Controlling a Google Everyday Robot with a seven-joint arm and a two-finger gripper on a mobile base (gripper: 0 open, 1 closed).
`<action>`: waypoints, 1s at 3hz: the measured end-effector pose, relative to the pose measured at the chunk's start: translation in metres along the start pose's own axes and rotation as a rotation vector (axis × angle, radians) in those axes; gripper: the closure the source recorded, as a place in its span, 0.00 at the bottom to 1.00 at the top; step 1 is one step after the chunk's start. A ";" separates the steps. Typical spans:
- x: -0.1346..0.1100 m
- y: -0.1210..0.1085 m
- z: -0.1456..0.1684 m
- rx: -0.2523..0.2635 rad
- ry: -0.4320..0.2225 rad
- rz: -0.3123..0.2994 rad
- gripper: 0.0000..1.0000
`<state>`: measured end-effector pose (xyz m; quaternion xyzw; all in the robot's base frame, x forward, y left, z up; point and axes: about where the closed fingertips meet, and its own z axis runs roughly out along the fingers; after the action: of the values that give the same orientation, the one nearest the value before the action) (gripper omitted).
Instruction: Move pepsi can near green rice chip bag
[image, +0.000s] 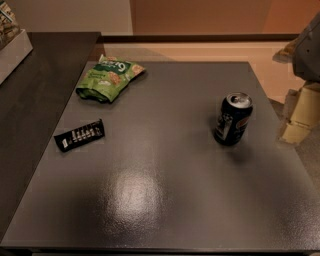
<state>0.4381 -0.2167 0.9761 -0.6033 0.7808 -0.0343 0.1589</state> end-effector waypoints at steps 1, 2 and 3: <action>0.000 0.000 0.000 0.000 0.000 0.000 0.00; -0.004 -0.002 -0.004 -0.014 -0.053 0.009 0.00; -0.007 -0.009 0.004 -0.037 -0.136 0.030 0.00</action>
Offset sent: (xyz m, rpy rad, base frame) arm 0.0035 0.0059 0.0090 0.1458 0.0273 0.0220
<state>0.4490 -0.2116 0.9758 -0.5953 0.7777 0.0237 0.2007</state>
